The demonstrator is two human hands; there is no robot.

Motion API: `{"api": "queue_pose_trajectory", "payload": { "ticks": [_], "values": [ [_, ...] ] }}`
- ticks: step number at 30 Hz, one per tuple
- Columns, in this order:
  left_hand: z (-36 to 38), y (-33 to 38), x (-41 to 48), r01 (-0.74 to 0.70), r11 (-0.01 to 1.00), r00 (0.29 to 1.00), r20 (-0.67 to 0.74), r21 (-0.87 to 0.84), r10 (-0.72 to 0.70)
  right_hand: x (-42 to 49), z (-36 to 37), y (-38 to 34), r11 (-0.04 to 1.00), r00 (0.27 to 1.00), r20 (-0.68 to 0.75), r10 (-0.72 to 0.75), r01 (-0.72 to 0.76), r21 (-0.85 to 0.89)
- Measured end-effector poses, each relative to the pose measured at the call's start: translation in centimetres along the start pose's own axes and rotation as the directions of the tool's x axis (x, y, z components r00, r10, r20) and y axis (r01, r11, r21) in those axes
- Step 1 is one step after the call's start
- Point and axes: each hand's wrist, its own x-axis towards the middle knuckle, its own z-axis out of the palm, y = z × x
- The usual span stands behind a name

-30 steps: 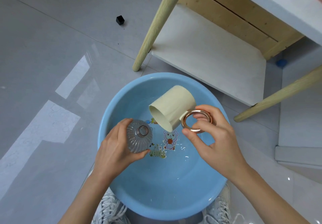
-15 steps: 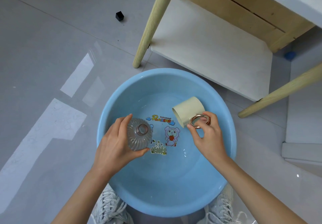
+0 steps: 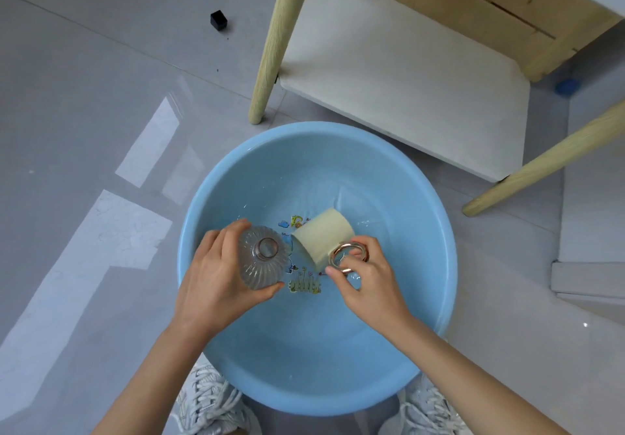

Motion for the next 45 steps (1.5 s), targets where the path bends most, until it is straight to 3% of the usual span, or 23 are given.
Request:
{"api": "queue_pose_trajectory", "payload": {
  "ticks": [4,7,10,16,19,26,39,45],
  "values": [
    [-0.1,0.1,-0.1,-0.003,1.000,1.000,-0.001,-0.010,0.003,-0.8,-0.7,-0.3,0.998,0.999,0.024,0.036,-0.037,0.055],
    [-0.1,-0.1,0.0,-0.008,0.999,1.000,-0.008,-0.042,0.008,-0.7,-1.8,-0.4,0.958,0.975,0.026,0.219,-0.220,0.186],
    [-0.2,-0.1,0.0,-0.011,0.998,1.000,-0.012,-0.066,0.010,-0.3,-3.0,-0.4,0.837,0.913,0.110,0.394,-0.405,0.368],
    [-0.4,0.2,-0.2,0.007,0.996,1.000,-0.023,-0.092,-0.009,-0.1,-5.3,-0.9,0.606,0.815,0.178,0.552,-0.539,0.585],
    [-0.3,0.1,-0.2,0.007,0.995,1.000,-0.022,-0.095,-0.009,0.0,-6.5,-1.9,0.679,0.854,0.113,0.507,-0.477,0.558],
    [-0.3,0.2,-0.2,-0.001,0.998,0.999,-0.047,-0.066,-0.002,0.7,-9.3,-3.5,0.583,0.877,0.152,0.457,-0.424,0.693],
    [-0.3,-0.1,-0.2,-0.039,0.997,0.998,-0.049,-0.069,0.035,2.0,-8.7,-9.2,0.770,0.954,0.173,0.245,-0.300,0.563],
    [-0.3,-0.1,-0.3,-0.037,0.997,0.998,-0.052,-0.070,0.033,2.1,-8.6,-9.9,0.848,0.986,0.098,0.133,-0.164,0.505]
  ]
}}
